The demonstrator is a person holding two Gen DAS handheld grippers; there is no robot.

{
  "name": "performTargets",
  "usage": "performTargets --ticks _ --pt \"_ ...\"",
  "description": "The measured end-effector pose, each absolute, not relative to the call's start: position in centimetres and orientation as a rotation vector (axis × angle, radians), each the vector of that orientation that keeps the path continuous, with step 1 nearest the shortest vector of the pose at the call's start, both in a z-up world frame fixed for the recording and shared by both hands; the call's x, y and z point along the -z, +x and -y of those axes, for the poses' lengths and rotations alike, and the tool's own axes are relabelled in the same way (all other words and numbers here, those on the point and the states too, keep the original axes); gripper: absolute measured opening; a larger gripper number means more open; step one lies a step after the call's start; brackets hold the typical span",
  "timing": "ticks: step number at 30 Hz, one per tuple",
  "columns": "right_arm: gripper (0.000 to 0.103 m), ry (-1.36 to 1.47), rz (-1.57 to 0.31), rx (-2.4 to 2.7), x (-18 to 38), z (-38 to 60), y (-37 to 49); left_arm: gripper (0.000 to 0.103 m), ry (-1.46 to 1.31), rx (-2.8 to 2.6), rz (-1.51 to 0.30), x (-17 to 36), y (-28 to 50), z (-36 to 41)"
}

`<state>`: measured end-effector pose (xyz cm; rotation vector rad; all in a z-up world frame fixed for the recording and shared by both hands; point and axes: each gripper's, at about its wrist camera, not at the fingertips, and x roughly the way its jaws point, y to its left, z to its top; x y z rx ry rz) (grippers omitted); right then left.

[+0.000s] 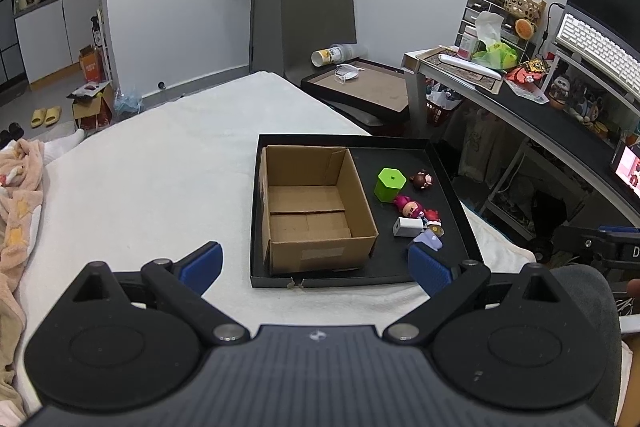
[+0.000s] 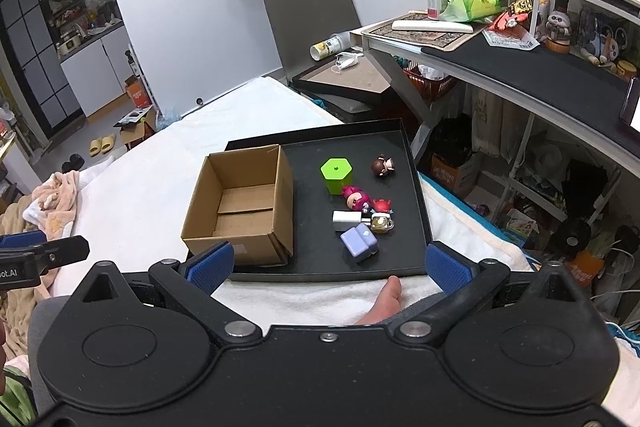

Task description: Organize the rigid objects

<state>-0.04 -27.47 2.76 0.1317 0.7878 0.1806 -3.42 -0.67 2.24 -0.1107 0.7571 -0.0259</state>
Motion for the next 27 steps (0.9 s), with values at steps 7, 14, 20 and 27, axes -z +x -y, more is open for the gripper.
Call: performTargets --ticks 7,14,20,27 --pt "0.103 0.14 -0.8 -0.173 -2.1 27.3 1.2 0.099 -0.102 0.021 -0.768 -1.8 -2.0 0.0" --pt "0.103 0.155 -0.817 -0.157 -1.2 27.4 2.8 0.099 -0.102 0.013 -0.761 -1.6 0.1 -0.6" --pt "0.103 0.165 -0.832 -0.149 -0.7 27.4 4.8 0.099 -0.095 0.009 -0.793 -1.1 2.2 -1.0" --pt "0.103 0.175 -0.874 -0.142 1.0 27.4 7.1 0.099 -0.102 0.004 -0.838 0.3 4.8 -1.3"
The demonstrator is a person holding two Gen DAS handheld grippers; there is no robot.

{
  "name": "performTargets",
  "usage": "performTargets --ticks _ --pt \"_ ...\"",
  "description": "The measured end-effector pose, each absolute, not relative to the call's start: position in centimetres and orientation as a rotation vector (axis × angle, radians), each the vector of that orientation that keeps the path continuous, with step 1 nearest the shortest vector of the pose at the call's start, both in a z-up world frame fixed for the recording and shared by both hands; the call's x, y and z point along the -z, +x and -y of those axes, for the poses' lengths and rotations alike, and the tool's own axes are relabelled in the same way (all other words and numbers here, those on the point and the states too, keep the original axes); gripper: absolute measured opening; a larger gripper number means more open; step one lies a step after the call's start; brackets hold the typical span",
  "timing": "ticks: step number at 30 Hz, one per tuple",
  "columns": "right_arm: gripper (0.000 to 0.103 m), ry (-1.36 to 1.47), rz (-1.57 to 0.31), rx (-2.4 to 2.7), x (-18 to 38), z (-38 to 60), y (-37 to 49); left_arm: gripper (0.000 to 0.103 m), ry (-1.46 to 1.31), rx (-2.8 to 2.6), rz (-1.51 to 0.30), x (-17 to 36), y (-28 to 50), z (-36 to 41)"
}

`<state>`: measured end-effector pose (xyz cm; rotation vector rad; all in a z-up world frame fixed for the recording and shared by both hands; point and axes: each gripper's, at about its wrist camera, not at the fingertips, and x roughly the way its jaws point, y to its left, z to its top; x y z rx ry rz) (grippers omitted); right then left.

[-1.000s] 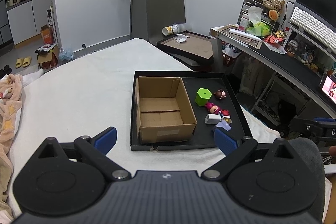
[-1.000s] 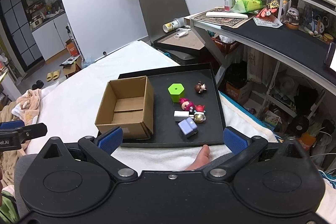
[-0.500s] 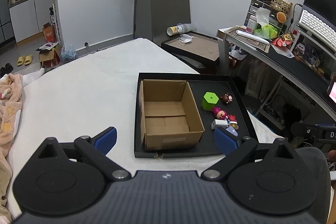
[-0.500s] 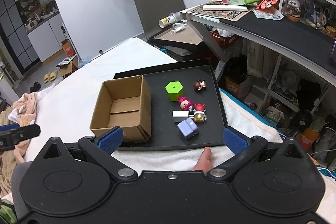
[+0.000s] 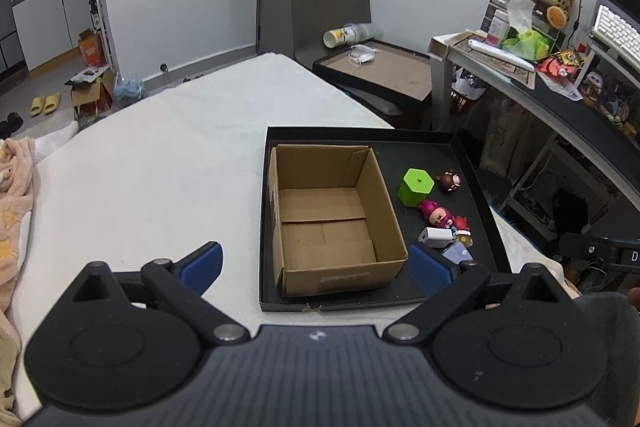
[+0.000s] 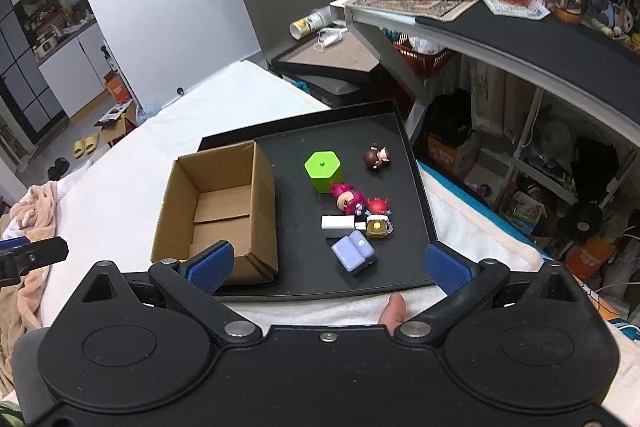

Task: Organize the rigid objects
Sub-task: 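Move the right tool down over the lavender cube figure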

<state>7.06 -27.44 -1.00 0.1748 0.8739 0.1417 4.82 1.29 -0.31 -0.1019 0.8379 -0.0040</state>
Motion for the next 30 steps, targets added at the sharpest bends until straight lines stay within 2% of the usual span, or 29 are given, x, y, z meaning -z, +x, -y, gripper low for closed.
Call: performTargets --ticks 5,10,18,25,30 --pt "0.101 0.192 -0.917 -0.126 2.6 27.6 9.0 0.099 -0.101 0.002 -0.88 1.7 6.6 -1.5" --pt "0.095 0.22 -0.977 -0.121 4.5 27.7 10.9 0.099 -0.13 -0.011 -0.928 3.6 8.3 -2.0" --pt "0.095 0.247 -1.048 -0.089 7.3 27.8 13.5 0.098 -0.151 -0.005 -0.991 6.5 10.6 -2.5" --pt "0.083 0.31 -1.113 -0.067 9.7 28.0 15.8 0.096 -0.181 0.0 -1.036 8.5 12.3 -3.1" --pt "0.08 0.355 -1.151 -0.044 11.1 28.2 17.2 0.096 -0.182 -0.016 -1.053 9.6 13.5 -3.5"
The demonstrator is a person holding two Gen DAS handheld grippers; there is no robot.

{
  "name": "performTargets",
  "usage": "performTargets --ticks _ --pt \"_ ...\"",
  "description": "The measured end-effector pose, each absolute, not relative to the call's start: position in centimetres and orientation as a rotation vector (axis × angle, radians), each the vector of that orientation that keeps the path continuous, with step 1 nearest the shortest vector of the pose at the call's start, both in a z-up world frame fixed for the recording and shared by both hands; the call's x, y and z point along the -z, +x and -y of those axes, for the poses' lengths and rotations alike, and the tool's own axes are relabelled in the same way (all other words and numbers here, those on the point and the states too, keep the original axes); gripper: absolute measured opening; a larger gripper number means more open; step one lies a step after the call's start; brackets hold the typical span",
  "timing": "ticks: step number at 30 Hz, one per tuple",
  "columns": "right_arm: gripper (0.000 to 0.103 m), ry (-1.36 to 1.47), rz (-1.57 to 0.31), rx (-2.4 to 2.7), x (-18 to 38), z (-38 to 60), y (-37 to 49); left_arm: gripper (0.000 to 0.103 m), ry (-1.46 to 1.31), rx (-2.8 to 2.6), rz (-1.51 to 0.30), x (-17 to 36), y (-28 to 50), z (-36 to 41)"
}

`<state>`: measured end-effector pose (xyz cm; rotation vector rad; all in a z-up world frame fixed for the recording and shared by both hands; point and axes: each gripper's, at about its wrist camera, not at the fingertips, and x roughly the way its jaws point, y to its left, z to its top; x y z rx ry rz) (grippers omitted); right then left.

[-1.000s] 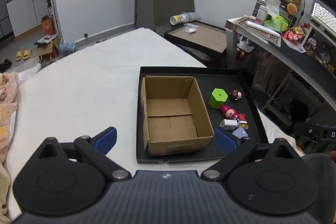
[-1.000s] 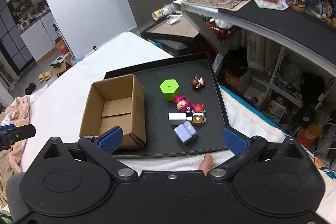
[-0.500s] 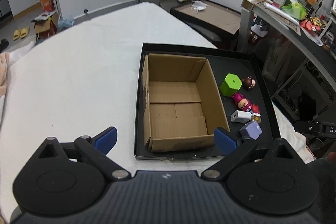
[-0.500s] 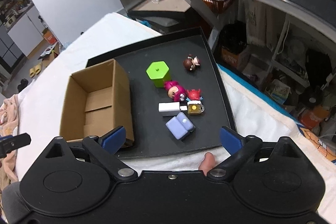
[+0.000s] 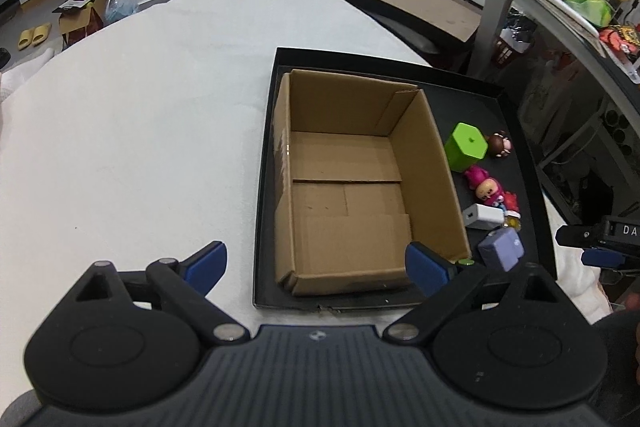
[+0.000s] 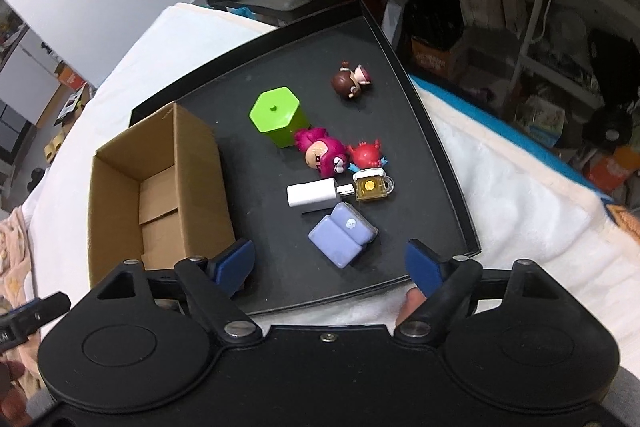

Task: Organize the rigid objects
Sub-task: 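Move the right tool down over the lavender cube figure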

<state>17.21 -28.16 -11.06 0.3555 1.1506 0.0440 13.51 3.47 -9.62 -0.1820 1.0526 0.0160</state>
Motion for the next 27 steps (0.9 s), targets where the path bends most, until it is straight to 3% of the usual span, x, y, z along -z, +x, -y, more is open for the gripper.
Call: performTargets --ticks 4,12,18,27 --pt "0.074 0.393 -1.189 -0.025 12.4 28.3 18.3 0.09 -0.186 -0.025 -1.072 10.7 14.4 -3.9" --pt "0.058 0.547 -1.282 0.043 15.8 29.6 20.3 0.064 -0.22 -0.033 -1.122 13.0 16.1 -4.5" --pt "0.055 0.623 -1.322 0.059 17.8 29.8 21.5 0.05 -0.238 -0.042 -1.145 14.3 17.0 -5.1" --pt "0.056 0.62 -1.366 0.09 20.2 29.0 22.9 0.04 -0.242 -0.057 -1.175 16.0 17.6 -5.7"
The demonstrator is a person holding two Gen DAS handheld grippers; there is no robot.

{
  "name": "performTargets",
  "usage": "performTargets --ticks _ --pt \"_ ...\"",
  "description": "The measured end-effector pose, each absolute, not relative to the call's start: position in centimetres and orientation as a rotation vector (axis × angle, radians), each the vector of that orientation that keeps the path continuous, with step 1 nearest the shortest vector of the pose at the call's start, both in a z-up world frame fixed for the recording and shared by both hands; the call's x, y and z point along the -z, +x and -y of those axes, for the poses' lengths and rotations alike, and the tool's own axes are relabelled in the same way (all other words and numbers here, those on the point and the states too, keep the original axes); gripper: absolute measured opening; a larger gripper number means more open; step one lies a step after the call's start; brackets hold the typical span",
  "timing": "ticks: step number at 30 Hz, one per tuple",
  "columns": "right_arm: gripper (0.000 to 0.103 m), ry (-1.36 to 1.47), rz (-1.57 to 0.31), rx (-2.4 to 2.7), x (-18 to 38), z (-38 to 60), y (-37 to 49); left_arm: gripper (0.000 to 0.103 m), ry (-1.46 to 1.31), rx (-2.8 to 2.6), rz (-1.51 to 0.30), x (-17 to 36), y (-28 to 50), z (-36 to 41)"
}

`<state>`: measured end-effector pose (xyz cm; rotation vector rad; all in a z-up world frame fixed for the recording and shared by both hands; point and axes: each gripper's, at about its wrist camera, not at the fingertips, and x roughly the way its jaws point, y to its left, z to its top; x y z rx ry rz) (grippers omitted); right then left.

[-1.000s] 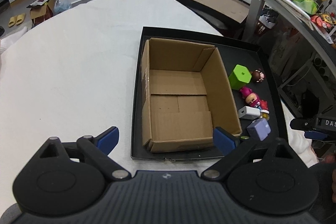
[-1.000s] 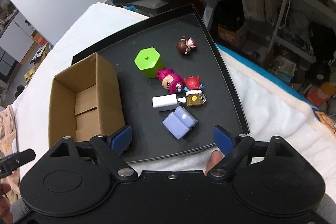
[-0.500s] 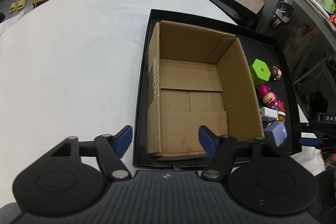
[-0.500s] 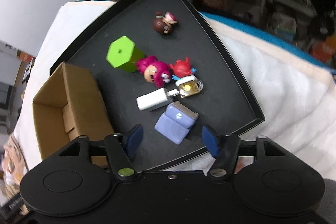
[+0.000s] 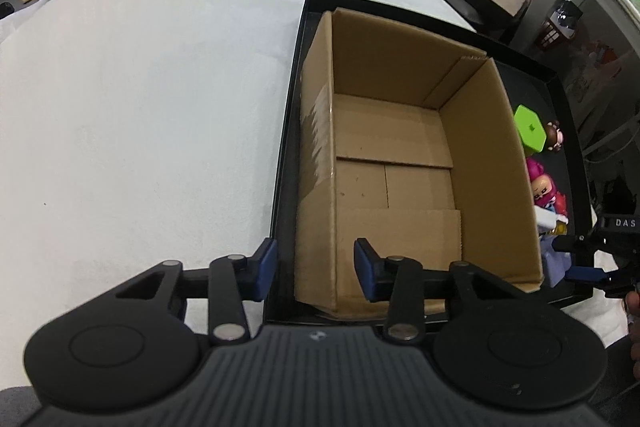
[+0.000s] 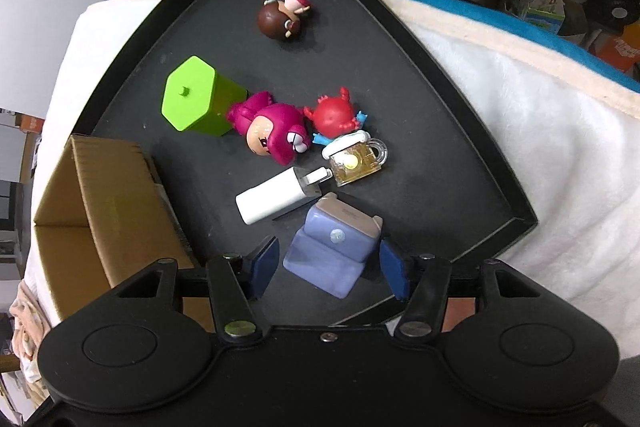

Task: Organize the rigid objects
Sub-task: 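Move the right tool down over the lavender cube figure, then close the right gripper on the lavender cube figure and lift it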

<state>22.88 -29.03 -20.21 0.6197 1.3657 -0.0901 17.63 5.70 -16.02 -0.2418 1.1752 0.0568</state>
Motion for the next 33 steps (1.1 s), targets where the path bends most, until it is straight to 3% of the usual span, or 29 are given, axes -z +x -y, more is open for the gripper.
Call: performTargets --ticks 5,9,33 --pt "0.055 0.609 -1.379 0.105 21.4 28.6 23.2 0.028 -0.248 -0.055 -1.196 16.9 17.8 -5.6" --pt "0.048 0.601 -1.362 0.085 21.3 28.4 23.1 0.016 -0.256 -0.052 -1.19 17.2 17.8 -5.7" --pt "0.047 0.5 -1.128 -0.07 10.9 26.2 22.5 0.015 -0.222 -0.022 -1.142 17.2 17.4 -5.3"
